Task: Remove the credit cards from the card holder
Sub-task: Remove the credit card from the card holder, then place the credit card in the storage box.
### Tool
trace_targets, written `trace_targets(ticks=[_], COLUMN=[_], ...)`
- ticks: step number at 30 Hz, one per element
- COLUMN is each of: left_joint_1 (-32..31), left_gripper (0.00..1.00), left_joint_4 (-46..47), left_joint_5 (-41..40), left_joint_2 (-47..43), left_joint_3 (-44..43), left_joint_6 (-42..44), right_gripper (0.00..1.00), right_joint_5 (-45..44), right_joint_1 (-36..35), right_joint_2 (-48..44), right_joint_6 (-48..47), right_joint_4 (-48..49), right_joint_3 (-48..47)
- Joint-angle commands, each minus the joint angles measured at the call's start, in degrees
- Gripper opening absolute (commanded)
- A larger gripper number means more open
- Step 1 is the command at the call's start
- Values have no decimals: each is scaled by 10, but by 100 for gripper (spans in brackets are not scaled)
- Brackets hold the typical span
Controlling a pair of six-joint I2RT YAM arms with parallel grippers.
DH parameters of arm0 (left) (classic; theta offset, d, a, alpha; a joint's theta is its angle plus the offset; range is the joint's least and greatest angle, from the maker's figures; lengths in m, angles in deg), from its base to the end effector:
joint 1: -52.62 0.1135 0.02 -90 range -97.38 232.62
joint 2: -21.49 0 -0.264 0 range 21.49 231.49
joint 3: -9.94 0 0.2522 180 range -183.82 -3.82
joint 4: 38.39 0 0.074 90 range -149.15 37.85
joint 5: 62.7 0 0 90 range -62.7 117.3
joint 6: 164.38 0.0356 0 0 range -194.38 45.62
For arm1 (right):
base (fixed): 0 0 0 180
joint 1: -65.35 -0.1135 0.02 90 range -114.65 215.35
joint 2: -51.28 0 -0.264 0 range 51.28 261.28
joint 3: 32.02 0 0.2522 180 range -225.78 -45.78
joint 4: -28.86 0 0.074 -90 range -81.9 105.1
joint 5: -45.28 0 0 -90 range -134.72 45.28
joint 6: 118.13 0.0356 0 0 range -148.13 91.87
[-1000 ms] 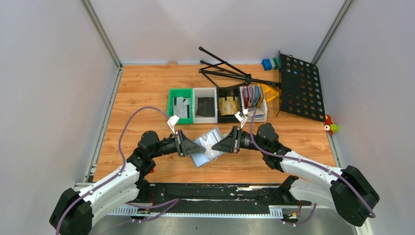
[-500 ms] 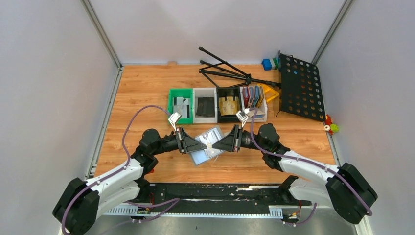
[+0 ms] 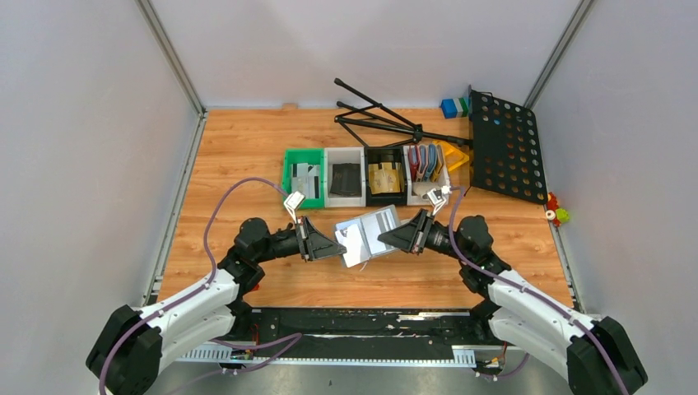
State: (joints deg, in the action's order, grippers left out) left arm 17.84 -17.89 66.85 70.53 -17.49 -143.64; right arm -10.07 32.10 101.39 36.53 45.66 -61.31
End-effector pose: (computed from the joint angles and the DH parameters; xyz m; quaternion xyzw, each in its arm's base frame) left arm 0.1372 -0.1229 0.2180 0.0272 0.7119 -0.6680 0.2151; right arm 0.1473 0.1208 0.2192 -0.0065 0.7272 0.6340 0.2632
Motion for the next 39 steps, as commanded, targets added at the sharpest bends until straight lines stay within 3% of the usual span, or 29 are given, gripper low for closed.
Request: trace_targets(ticks=[1, 4, 7, 11, 17, 20, 24, 29, 39], left_joint_1=[2, 11, 17, 17, 22, 50, 87, 111, 149], left_gripper=[0, 0, 0, 0, 0, 0, 0, 0, 0], left_joint_4=[-4, -75, -225, -418, -547, -561, -534, -565, -577], left_joint_5=[-2, -18, -72, -190, -375, -432, -407, -423, -373], left_joint_2=[-4, -8, -10, 12, 73, 113, 179, 282, 428], left_joint_3=[-5, -25, -78, -180, -302, -349, -393, -472, -563], left_joint_6=[25, 67, 177, 313, 426, 456, 467, 503, 535], right_gripper=[12, 11, 11, 11, 10, 10, 10, 9, 9], right_joint_5=[-47, -114, -156, -174, -183, -185, -178, -176, -195], right_joint_1=[15, 22, 23, 24, 23, 24, 24, 23, 24], right_joint_2=[-56, -101, -125, -141, -154, -161, -159, -151, -176], right_joint_6=[-15, -69, -109, -132, -166, -182, -202, -242, -263], right_joint_4=[-63, -221, -318, -377, -428, -444, -456, -476, -487], right_joint_3=[4, -21, -43, -55, -70, -71, -92, -125, -136])
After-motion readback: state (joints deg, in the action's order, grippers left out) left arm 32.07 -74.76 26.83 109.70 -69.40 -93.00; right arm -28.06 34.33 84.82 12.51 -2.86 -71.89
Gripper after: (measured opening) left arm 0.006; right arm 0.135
